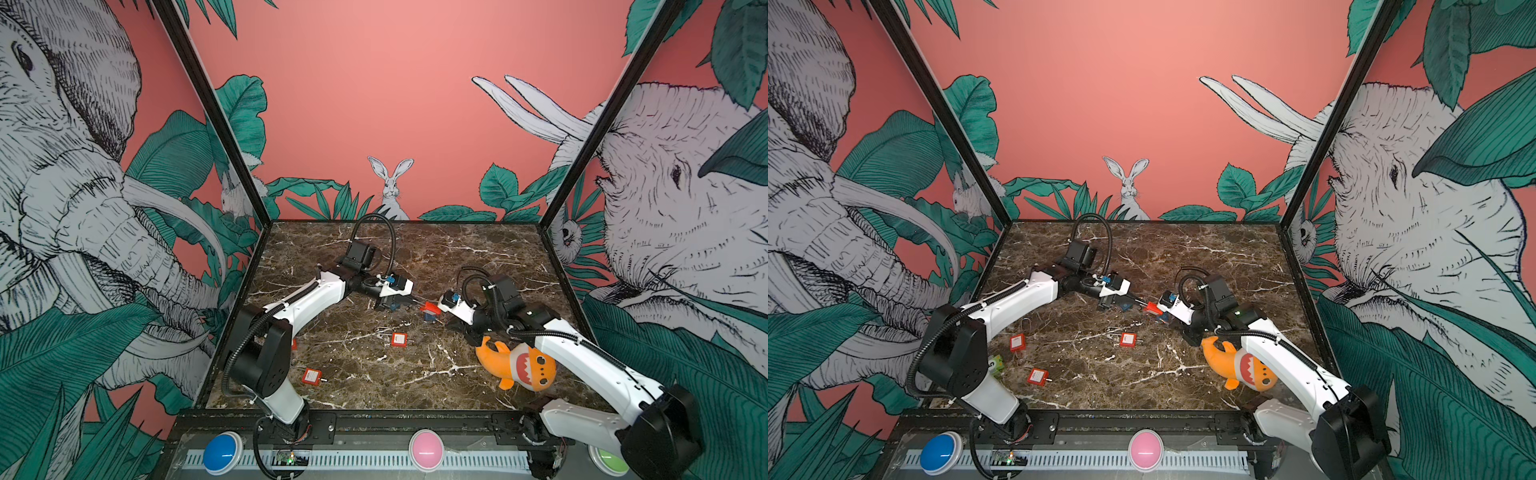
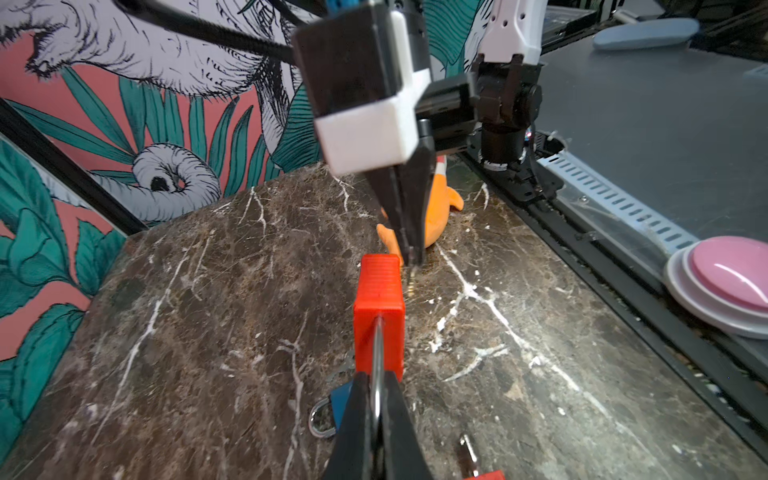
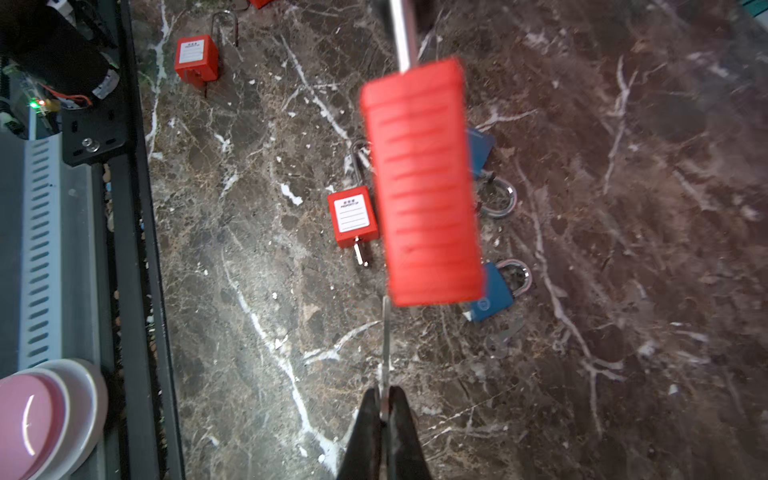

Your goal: Lock with the key

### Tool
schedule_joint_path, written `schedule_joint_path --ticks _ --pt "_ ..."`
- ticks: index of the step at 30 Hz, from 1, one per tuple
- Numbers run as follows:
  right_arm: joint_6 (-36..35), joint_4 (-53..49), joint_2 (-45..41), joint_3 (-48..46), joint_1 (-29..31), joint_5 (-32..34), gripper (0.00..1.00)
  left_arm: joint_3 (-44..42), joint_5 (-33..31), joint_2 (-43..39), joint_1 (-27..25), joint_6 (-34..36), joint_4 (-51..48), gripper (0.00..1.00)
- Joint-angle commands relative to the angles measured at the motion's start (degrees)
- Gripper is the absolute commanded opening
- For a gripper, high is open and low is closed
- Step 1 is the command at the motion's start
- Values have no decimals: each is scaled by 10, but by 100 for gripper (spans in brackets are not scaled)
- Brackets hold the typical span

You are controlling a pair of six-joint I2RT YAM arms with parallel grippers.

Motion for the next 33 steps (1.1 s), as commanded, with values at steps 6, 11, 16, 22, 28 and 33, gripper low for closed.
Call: schedule_joint_path --ticks 6,11,16,22,28,33 --pt "1 -12 -13 -14 -4 57 0 59 2 8 9 56 -114 0" --pt "41 48 -45 -44 -22 108 0 115 -8 42 7 85 -239 0" --pt "74 83 -66 -65 -29 189 0 184 -41 99 -9 125 -379 0" --pt "111 56 -60 -57 -29 344 0 236 -107 151 -40 101 -447 0" --pt "141 82 -88 -81 -29 345 0 289 -159 204 -72 74 -502 0" --pt "196 93 -87 -85 -29 334 0 337 -222 252 -106 42 -533 0"
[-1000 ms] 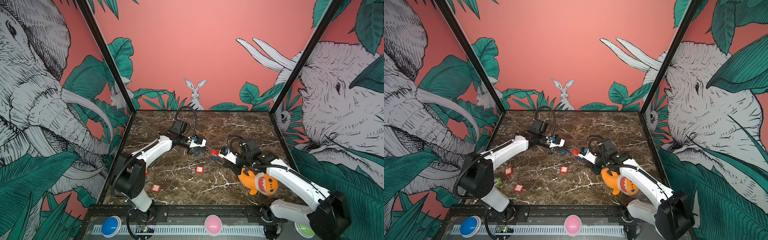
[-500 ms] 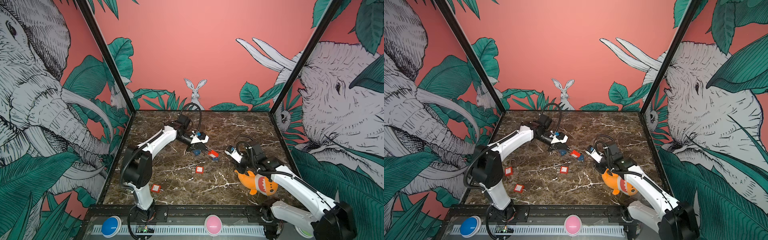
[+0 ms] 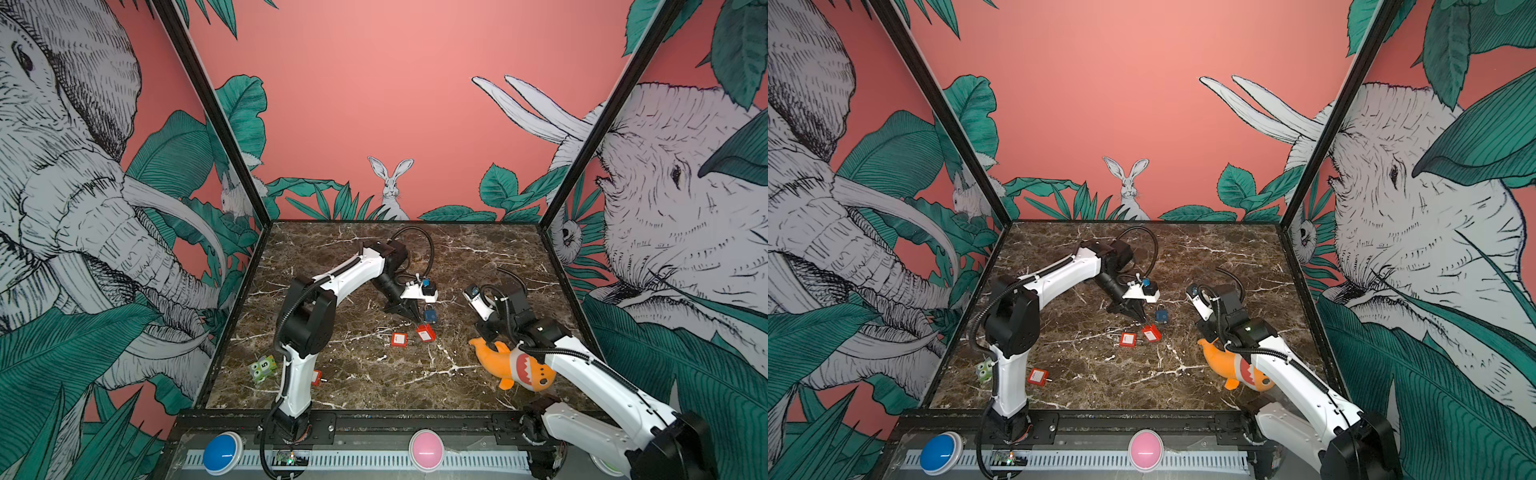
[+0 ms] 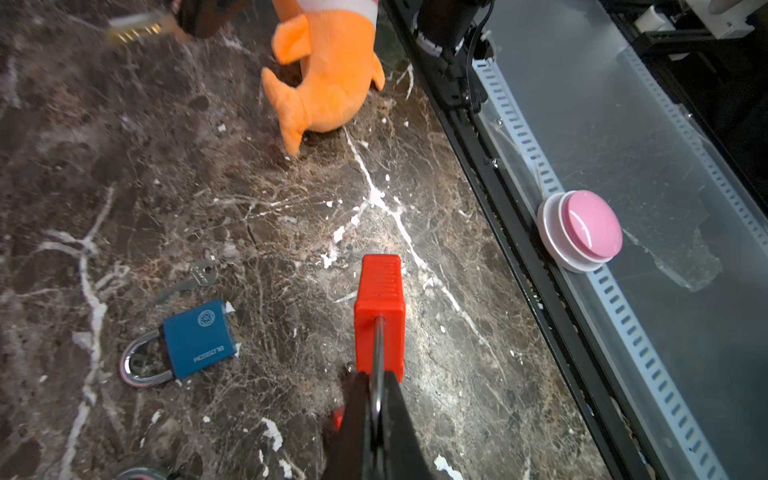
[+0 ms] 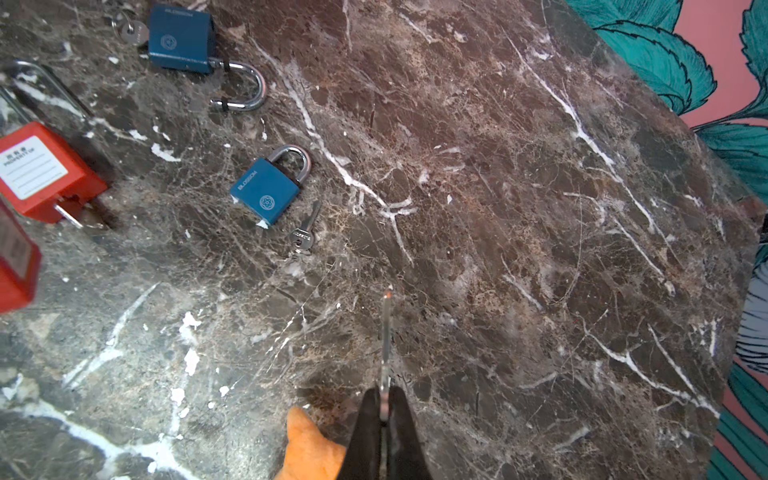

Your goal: Lock with the key

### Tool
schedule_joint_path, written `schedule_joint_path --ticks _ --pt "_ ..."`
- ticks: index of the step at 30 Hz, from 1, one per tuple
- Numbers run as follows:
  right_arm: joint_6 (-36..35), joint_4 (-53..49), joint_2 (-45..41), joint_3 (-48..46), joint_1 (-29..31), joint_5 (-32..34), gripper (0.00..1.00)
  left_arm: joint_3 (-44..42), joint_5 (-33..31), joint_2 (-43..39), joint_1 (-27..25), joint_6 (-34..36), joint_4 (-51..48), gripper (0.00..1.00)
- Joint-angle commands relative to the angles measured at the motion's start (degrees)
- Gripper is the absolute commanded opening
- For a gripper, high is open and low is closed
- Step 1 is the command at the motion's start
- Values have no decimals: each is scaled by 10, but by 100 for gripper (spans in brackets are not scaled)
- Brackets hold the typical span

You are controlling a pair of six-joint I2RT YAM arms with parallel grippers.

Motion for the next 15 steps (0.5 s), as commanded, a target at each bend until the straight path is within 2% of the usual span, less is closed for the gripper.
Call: schedule_joint_path --ticks 1,7,15 --pt "55 24 -2 -3 -2 7 0 33 -42 17 -17 -25 -54 0" --pt "77 15 -4 -14 -2 29 0 61 -110 55 -50 -78 -49 0" --pt "89 33 -11 -30 -2 15 0 90 -103 89 -62 -107 -37 0"
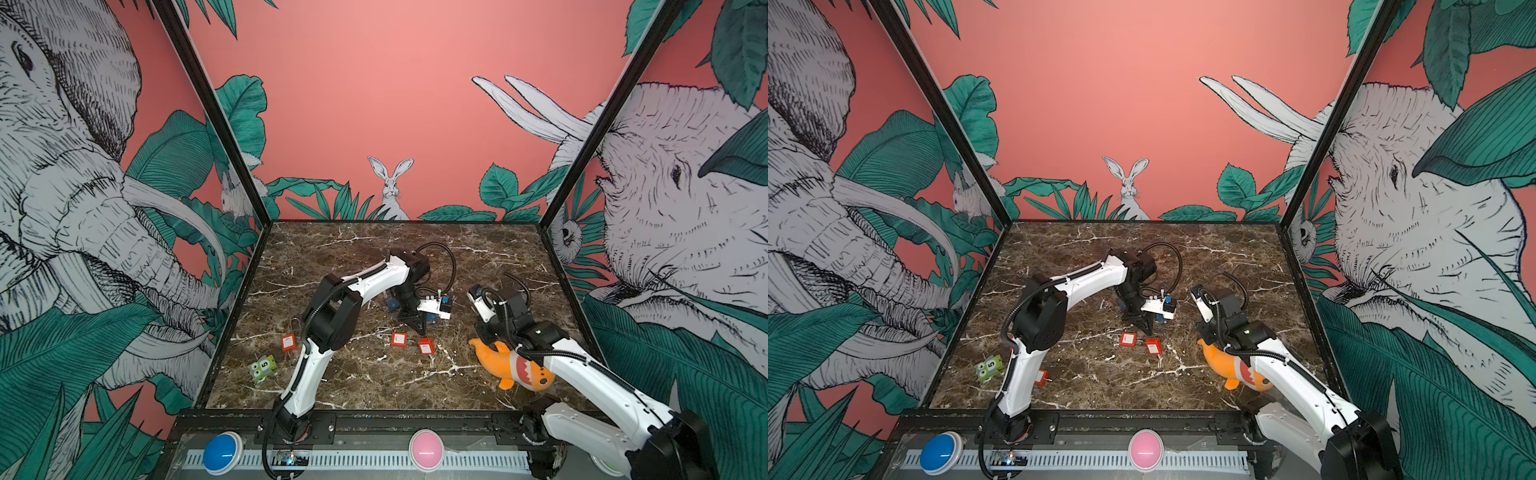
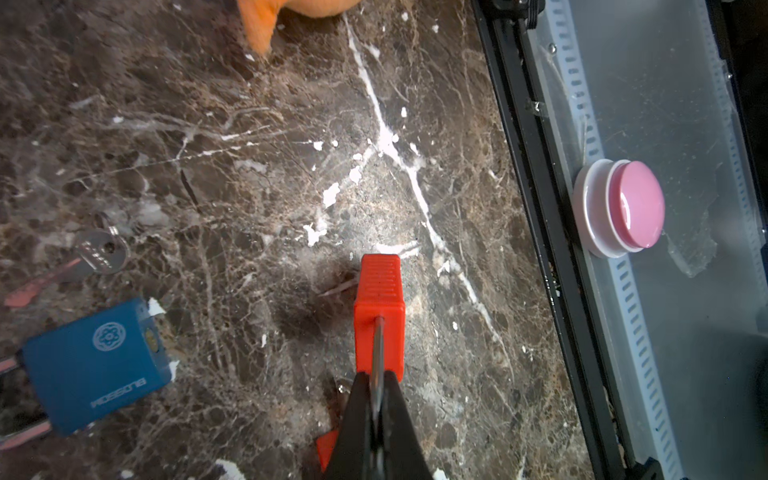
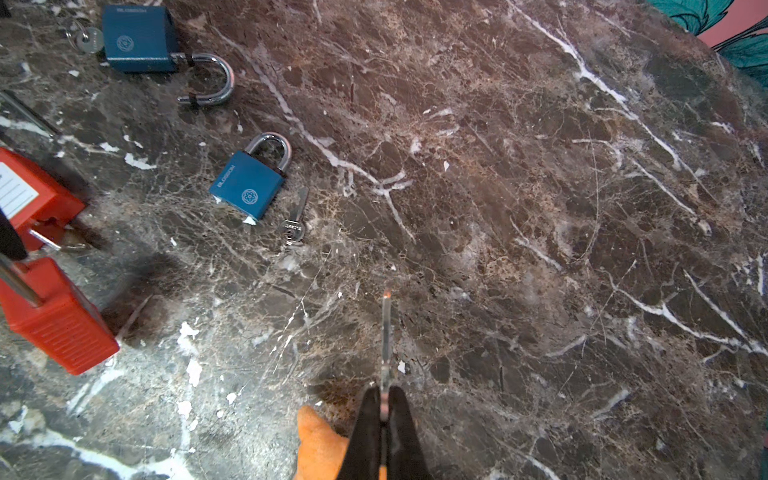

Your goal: Lock with the key

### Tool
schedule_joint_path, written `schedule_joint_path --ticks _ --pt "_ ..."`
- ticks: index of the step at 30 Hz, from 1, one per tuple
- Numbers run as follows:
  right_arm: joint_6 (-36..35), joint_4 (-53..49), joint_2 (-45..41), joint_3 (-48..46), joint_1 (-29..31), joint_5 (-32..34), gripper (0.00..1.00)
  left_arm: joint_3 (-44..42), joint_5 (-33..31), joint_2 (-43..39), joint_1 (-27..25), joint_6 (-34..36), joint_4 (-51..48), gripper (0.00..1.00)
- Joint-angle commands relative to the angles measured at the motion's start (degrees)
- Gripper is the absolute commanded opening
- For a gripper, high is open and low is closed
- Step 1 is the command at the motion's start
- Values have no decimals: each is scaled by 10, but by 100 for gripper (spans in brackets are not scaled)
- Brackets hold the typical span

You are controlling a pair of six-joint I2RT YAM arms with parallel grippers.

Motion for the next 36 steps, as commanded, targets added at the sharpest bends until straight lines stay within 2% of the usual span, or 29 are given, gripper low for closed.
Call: schedule_joint_path --ticks 1,6,9,10,15,17,23,29,36 --pt "17 27 -8 -5 -2 -3 0 33 -1 6 -4 -14 -14 0" --pt "20 31 -5 -8 -2 -20 0 54 -13 30 -9 -23 -18 0" --pt "18 29 -9 -11 -2 -25 0 40 -20 26 -10 -40 11 0" --pt "18 29 -11 -12 -2 -22 0 34 -41 23 -10 -47 26 0" --pt "23 18 -11 -2 -2 -21 0 19 -43 15 -11 -53 73 0" --pt "29 20 -9 3 -2 -24 0 21 -44 19 -11 -49 80 4" --pt "43 31 1 1 -2 -31 0 33 -51 34 -12 -41 81 10" --pt "42 38 12 6 -2 -40 0 39 -39 43 -12 -10 53 8" --pt "44 41 25 10 -2 -48 0 55 -41 57 -13 -16 49 14"
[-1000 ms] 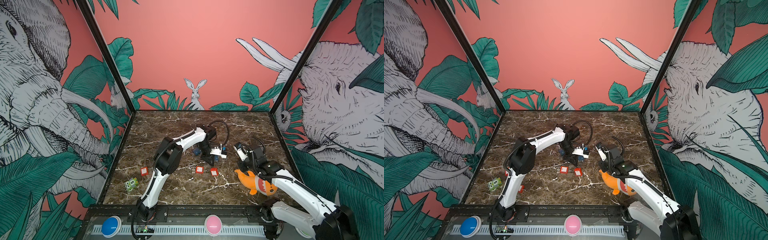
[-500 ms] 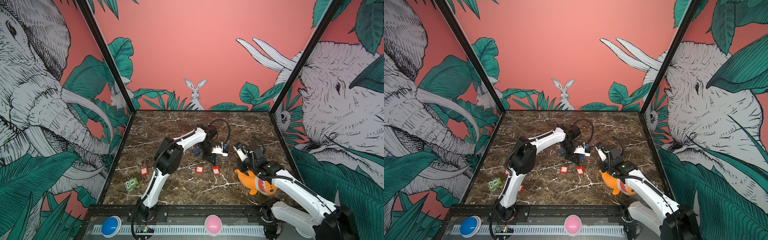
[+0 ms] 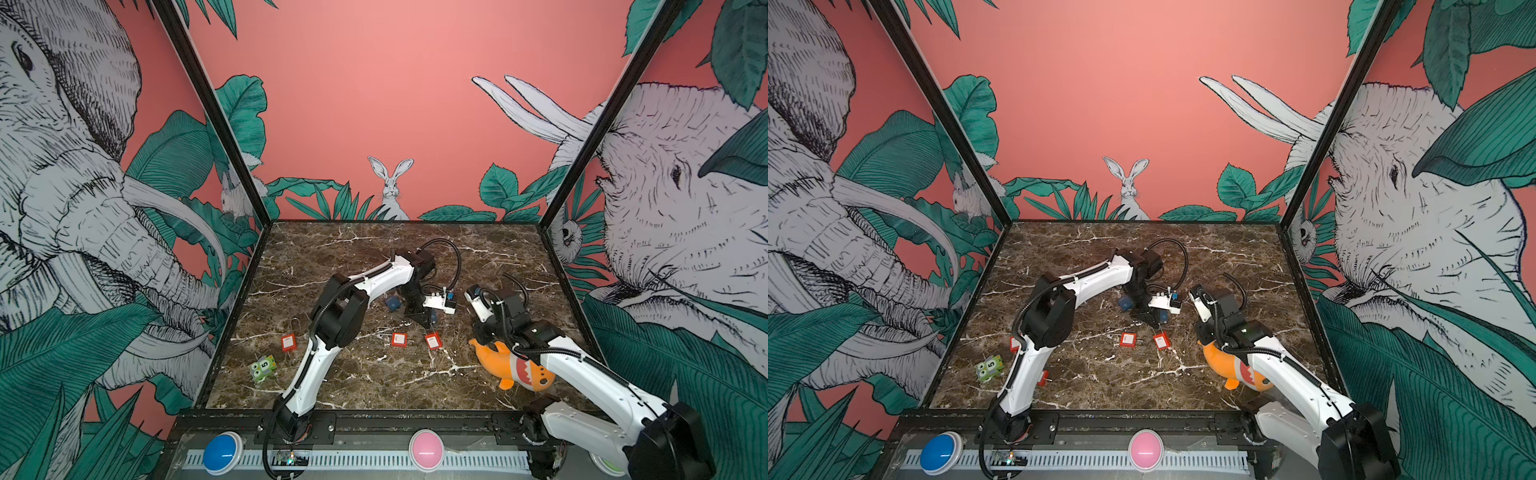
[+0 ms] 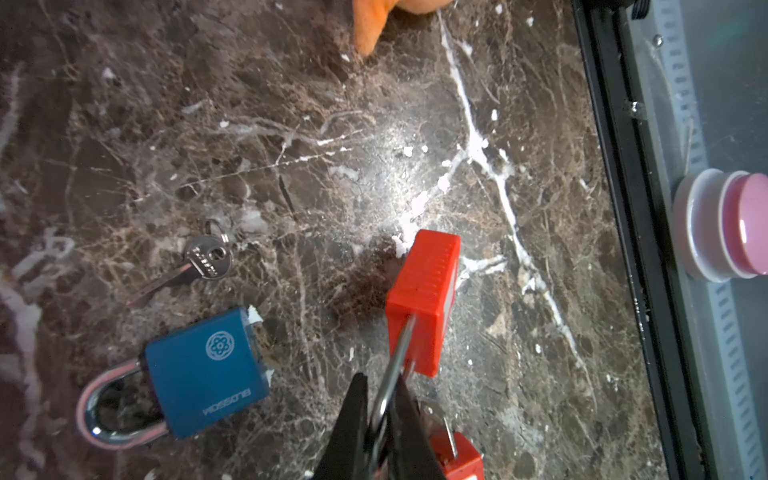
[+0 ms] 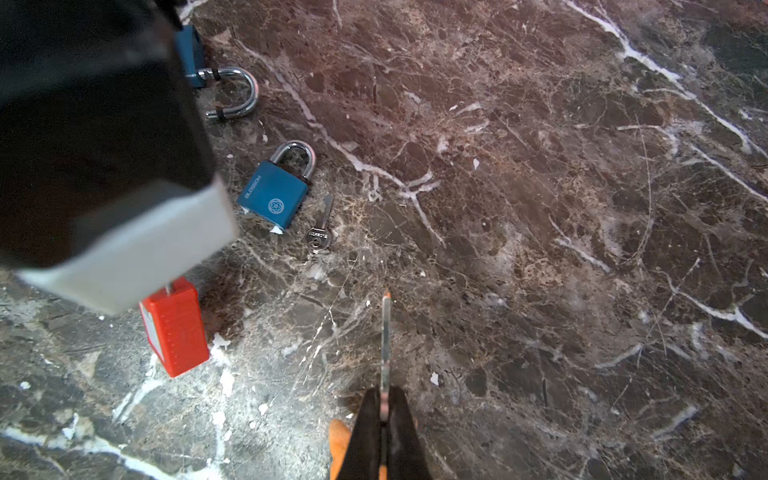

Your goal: Lock with the key

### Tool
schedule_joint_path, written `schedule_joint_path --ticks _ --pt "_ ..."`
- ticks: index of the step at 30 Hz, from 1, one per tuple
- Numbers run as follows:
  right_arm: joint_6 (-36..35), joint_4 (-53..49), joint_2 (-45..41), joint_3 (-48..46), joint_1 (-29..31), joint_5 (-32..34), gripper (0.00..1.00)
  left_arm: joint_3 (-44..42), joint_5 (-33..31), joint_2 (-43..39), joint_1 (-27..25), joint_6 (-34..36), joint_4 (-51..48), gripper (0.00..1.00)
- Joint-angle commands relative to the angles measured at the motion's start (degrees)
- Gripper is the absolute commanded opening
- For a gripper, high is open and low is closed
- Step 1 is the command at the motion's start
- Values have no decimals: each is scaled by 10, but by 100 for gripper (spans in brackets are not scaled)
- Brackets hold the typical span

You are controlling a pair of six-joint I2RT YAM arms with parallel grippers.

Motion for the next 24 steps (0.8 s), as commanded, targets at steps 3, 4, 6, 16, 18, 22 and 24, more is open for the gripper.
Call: schedule_joint_path --ticks 3,4,6,16,18,22,24 --pt "12 24 7 17 -2 -14 0 17 -4 11 -6 7 -4 17" --pt "13 25 9 17 -2 -13 0 18 -5 12 -6 6 -1 18" --pt "15 24 15 19 -2 -12 0 21 -4 12 -6 3 2 19" --pt "30 15 25 32 -2 -6 1 2 -5 -26 -5 -47 81 23" --pt "43 10 29 38 -2 -13 2 -19 -11 -49 2 -72 118 23" --pt "85 1 38 47 -2 -21 2 -110 -8 -116 31 -140 235 23" --pt "111 -2 45 50 -1 -26 2 -173 0 -157 51 -171 306 23"
